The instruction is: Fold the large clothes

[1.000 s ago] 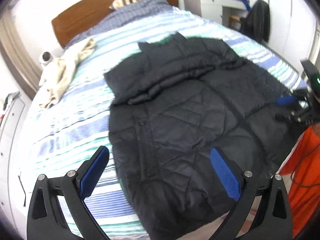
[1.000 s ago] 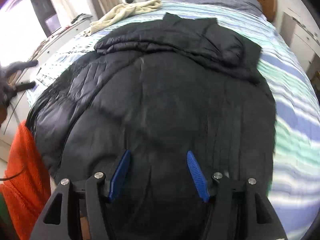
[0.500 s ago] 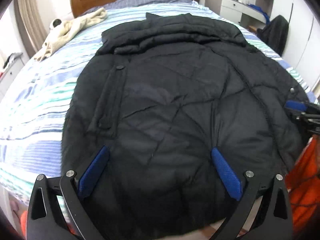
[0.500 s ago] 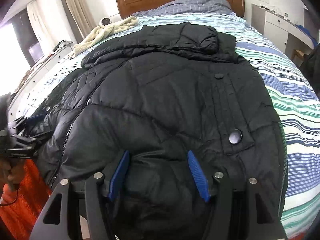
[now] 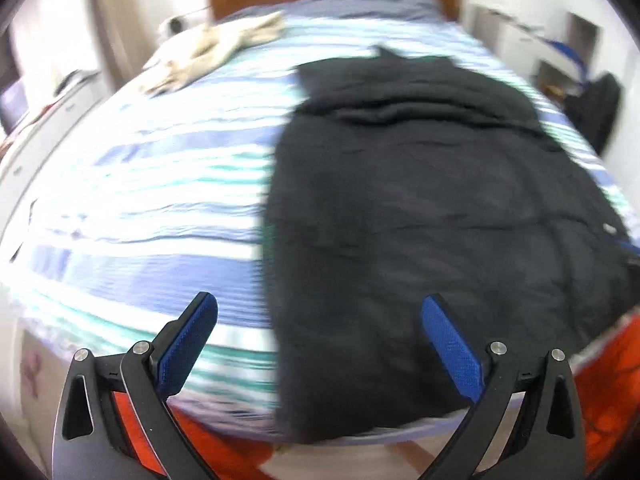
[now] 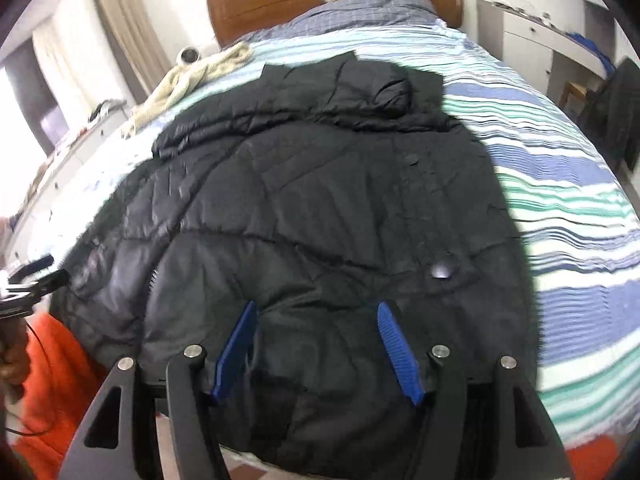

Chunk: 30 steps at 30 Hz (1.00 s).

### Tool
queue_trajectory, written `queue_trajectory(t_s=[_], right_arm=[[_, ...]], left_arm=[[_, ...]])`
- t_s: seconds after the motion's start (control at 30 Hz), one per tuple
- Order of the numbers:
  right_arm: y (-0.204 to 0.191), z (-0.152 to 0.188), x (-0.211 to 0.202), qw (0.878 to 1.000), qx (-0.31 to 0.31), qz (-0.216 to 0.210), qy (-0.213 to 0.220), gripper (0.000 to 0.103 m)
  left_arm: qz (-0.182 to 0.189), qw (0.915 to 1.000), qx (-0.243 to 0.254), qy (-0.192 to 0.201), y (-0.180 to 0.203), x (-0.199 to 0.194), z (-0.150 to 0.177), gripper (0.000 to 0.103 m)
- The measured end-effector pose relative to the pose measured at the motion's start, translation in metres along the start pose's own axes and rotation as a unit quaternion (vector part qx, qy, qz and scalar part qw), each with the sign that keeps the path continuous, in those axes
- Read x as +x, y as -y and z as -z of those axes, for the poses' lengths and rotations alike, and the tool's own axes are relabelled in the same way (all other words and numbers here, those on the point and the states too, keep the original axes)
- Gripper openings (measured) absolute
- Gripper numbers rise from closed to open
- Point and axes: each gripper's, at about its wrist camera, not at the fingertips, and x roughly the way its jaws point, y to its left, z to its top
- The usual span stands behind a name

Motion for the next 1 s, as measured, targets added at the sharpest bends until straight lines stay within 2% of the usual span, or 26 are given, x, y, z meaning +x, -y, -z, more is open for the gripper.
queue_trajectory(t_s=[0.03, 0.1, 0.17, 0.23, 0.27, 0.37, 0.4, 0.47, 0.57, 0.63, 0.67, 0.7, 0.73, 0.77, 0.8, 0.9, 1.0], right_arm=[[0.008, -0.001, -0.011, 1.000, 0.004, 0.011, 0.008, 0.065], [0.029, -0.001, -0.027, 0.999, 0.013, 0.044, 0.012, 0.065], [0.053, 0.004, -0.033, 0.997, 0.027, 0.066, -0.003, 0.066], [0.075, 0.013, -0.035, 0.996, 0.050, 0.069, -0.027, 0.066], [0.085, 0.018, -0.034, 0.995, 0.066, 0.062, -0.042, 0.066], [0.102, 0.031, -0.029, 0.992, 0.113, 0.001, -0.055, 0.066], [0.106, 0.035, -0.023, 0.990, 0.129, -0.024, -0.059, 0.066], [0.107, 0.039, -0.013, 0.987, 0.143, -0.046, -0.061, 0.068], [0.102, 0.037, 0.000, 0.987, 0.135, -0.060, -0.063, 0.070], [0.094, 0.032, -0.001, 0.989, 0.114, -0.072, -0.059, 0.069], [0.083, 0.029, 0.000, 0.991, 0.099, -0.073, -0.058, 0.068], [0.078, 0.028, -0.001, 0.993, 0.077, -0.067, -0.060, 0.055], [0.073, 0.027, -0.001, 0.995, 0.054, -0.054, -0.063, 0.035], [0.070, 0.026, -0.001, 0.996, 0.043, -0.048, -0.066, 0.032], [0.069, 0.024, -0.001, 0.996, 0.043, -0.050, -0.068, 0.027], [0.066, 0.014, -0.007, 0.995, 0.040, -0.057, -0.066, 0.022], [0.066, 0.005, -0.023, 0.995, 0.034, -0.070, -0.058, 0.020]], left_arm=[[0.000, 0.9999, -0.012, -0.010, -0.008, 0.005, 0.001, 0.102], [0.028, 0.9983, -0.039, -0.033, -0.023, 0.014, 0.003, 0.102], [0.062, 0.9956, -0.057, -0.041, -0.030, 0.017, 0.007, 0.102], [0.091, 0.9929, -0.064, -0.043, -0.031, 0.018, 0.011, 0.102], [0.106, 0.9912, -0.068, -0.042, -0.031, 0.020, 0.014, 0.102], [0.125, 0.9884, -0.070, -0.050, -0.023, 0.031, 0.018, 0.102], [0.120, 0.9892, -0.064, -0.054, -0.018, 0.034, 0.019, 0.102], [0.107, 0.9918, -0.044, -0.054, -0.010, 0.037, 0.016, 0.102], [0.103, 0.9928, -0.025, -0.056, -0.002, 0.036, 0.013, 0.101], [0.104, 0.9924, -0.020, -0.063, -0.001, 0.034, 0.013, 0.090], [0.110, 0.9913, -0.018, -0.070, 0.000, 0.032, 0.013, 0.075], [0.113, 0.9906, -0.021, -0.074, -0.002, 0.030, 0.015, 0.061], [0.113, 0.9906, -0.025, -0.074, -0.003, 0.028, 0.014, 0.052], [0.117, 0.9899, -0.032, -0.073, -0.004, 0.025, 0.013, 0.035], [0.124, 0.9888, -0.040, -0.073, -0.005, 0.023, 0.012, 0.028], [0.134, 0.9859, -0.064, -0.077, -0.009, 0.019, 0.006, 0.022], [0.137, 0.9868, -0.055, -0.067, -0.008, 0.005, 0.000, 0.021]])
